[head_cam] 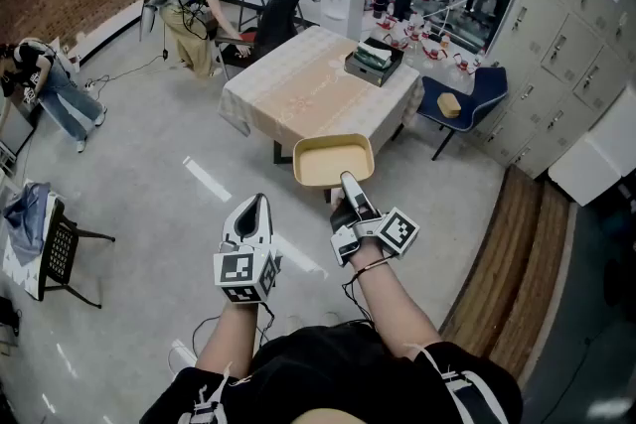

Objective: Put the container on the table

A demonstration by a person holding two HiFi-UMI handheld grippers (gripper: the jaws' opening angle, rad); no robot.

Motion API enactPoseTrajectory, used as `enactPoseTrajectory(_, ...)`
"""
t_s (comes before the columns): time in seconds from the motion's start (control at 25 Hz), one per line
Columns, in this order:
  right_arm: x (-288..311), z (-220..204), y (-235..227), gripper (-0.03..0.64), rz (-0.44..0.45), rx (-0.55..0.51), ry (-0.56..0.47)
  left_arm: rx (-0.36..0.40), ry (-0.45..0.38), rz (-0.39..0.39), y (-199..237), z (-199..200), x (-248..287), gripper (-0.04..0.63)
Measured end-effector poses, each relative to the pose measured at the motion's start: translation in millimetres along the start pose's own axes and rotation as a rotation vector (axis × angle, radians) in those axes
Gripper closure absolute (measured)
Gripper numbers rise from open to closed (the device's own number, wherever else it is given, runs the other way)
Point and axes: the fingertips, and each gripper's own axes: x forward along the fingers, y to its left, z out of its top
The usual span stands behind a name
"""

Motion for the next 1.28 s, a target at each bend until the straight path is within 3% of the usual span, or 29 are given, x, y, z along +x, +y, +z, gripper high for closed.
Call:
enactPoseTrajectory(0.24,-10.2,-3.2,5.9,0.376,0.001,-0.007,-0.007,0.039,-0.014,0.032,-3.4,4.3,-14.5,0.583)
enactPoseTrajectory(0.52,-10.3,-12.5,8.4,0.374,0.002,-0.007,-0.016,0.030,-0.019,0.022,4.0,4.3,-22.8,0.583)
enactPoseTrajectory(1.28,18.7,-87.6,28.1,0.374,-0.004,-0.055,-0.059,0.031,-0.044,-0.050,84.4,12.6,-51.0,0.583)
